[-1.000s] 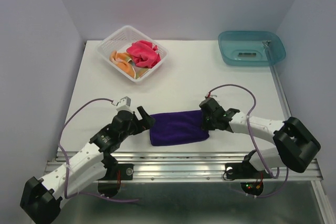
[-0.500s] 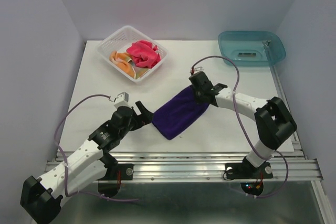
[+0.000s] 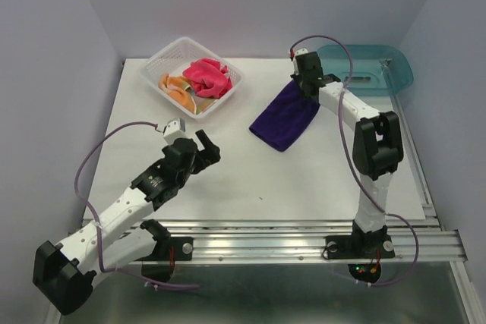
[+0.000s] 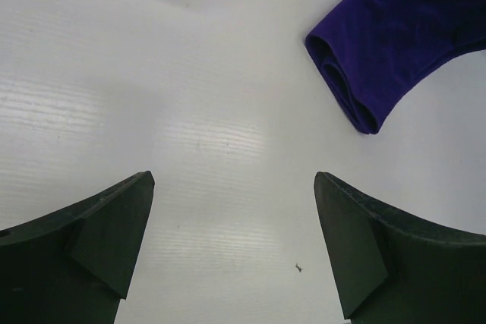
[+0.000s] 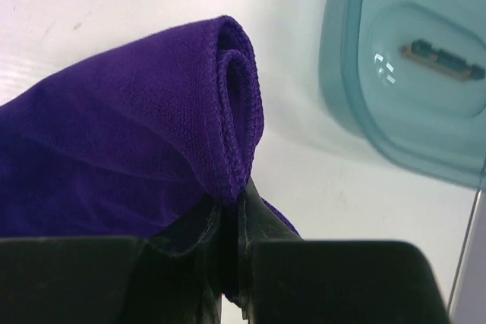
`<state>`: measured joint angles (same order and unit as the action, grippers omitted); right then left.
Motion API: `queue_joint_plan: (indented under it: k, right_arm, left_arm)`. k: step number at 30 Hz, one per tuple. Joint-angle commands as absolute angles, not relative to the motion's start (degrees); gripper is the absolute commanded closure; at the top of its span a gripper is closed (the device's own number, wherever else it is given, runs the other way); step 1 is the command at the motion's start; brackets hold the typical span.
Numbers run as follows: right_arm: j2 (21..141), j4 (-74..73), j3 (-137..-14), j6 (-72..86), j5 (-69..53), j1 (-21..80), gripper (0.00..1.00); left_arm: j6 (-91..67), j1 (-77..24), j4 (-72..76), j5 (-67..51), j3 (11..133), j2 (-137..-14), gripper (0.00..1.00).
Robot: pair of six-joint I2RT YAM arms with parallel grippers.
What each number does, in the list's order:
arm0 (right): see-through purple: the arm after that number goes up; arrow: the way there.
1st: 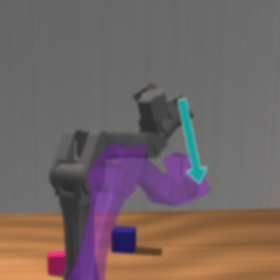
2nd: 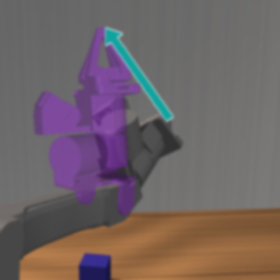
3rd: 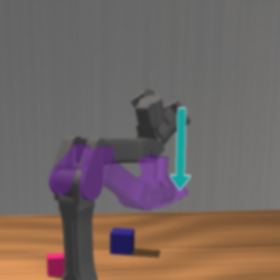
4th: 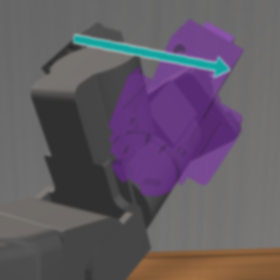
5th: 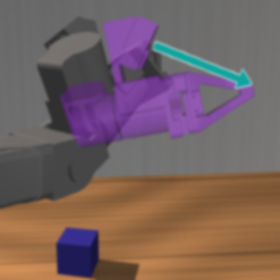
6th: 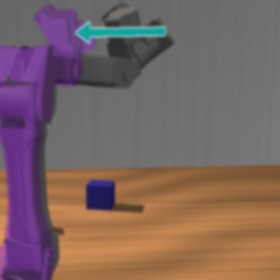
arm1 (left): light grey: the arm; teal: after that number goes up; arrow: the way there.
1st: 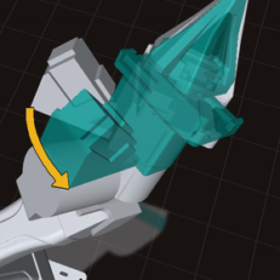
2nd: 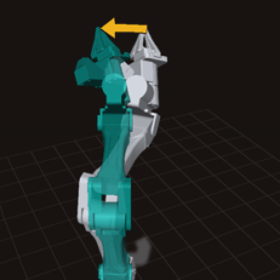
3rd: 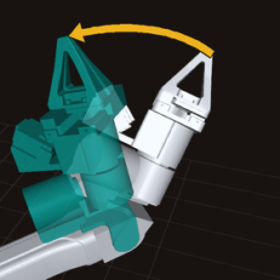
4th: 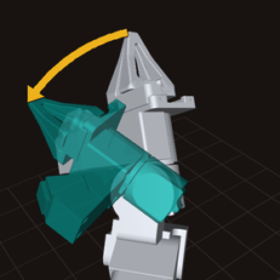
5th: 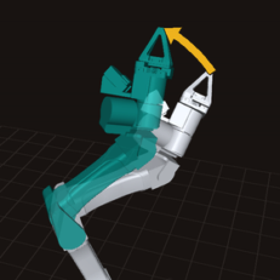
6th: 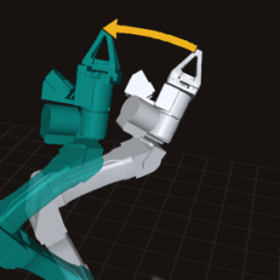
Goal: Fold and stack the towels
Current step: Neatly place the folded towel into the bin
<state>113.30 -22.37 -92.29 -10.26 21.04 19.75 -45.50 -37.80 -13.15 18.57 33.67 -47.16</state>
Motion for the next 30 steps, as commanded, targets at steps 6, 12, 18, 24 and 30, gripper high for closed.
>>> queue_joint_plan:
  k: [6,12,18,24,30]
  right_arm:
    - [124.9,-26.6,-117.8,-19.7,27.9,17.5,0.99]
    - [128.9,-25.3,-125.8,-23.4,31.0,16.9,0.99]
    - [133.1,-23.9,-133.8,-24.3,32.8,14.6,0.99]
    - [133.1,-16.9,-136.2,-25.7,33.3,13.4,0.99]
    - [132.9,-13.8,-139.2,-27.7,34.0,12.3,0.99]
  left_arm:
    - [-41.5,-36.6,-13.8,24.8,41.2,-52.4,0.01]
    - [-41.3,-35.2,-14.2,24.9,42.4,-55.4,0.01]
    - [-40.6,-33.8,-14.9,24.5,43.5,-57.6,0.01]
    - [-40.4,-33.4,-14.9,24.3,44.5,-59.1,0.01]
    - [-40.4,-33.2,-14.8,23.9,44.6,-59.9,0.01]
